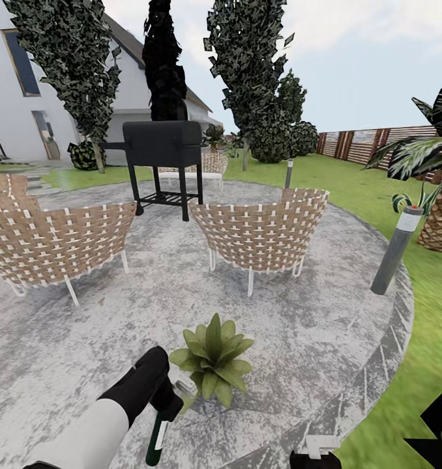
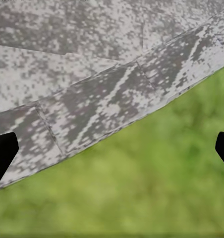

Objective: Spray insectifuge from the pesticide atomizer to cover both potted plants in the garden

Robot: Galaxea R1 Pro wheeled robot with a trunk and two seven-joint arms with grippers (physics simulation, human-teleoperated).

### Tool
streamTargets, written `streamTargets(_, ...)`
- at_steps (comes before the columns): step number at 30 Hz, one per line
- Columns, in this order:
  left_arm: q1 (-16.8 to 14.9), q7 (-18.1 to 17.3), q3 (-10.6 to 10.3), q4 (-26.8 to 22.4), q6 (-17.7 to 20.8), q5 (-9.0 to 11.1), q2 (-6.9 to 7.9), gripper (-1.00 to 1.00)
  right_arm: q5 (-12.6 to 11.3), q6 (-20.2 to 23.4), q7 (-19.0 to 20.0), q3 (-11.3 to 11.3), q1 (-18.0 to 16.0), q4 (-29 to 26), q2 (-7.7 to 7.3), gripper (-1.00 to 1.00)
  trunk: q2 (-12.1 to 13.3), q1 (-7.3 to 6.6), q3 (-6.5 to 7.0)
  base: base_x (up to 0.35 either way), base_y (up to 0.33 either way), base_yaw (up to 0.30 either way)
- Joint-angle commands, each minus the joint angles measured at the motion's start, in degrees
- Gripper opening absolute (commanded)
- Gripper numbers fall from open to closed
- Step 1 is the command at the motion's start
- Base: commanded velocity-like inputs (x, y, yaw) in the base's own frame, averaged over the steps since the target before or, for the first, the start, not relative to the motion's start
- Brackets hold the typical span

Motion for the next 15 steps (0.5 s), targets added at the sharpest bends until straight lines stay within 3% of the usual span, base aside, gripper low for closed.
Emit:
streamTargets(1,0.0,-0.5,0.1,-0.1,0.1,-0.6,0.05,-1.00,0.6,-0.2,-0.1,-0.5,0.0,0.1,0.04,1.00,0.0,-0.01,-0.06,0.000,0.000,0.000)
streamTargets(5,2.1,0.4,1.5,-0.1,-0.2,-0.7,0.24,-1.00,0.6,-0.2,-0.1,-0.5,0.0,0.1,0.04,1.00,0.0,-0.01,-0.06,0.000,0.000,0.000)
streamTargets(7,3.8,4.6,2.0,-0.1,-0.4,-0.4,0.05,-1.00,0.6,-0.2,-0.1,-0.5,0.0,0.1,0.04,1.00,0.0,-0.01,-0.11,0.000,0.000,0.000)
streamTargets(11,4.5,6.4,2.1,-0.7,-0.4,2.6,-0.10,-1.00,0.6,-0.2,-0.2,-0.5,0.0,0.1,0.04,1.00,0.0,-0.01,-0.37,0.000,0.000,0.000)
streamTargets(15,4.4,6.7,1.9,-1.1,-0.5,3.2,-0.20,-1.00,0.6,-0.2,-0.2,-0.5,0.0,0.1,0.04,1.00,0.0,-0.01,-0.68,0.000,0.000,0.000)
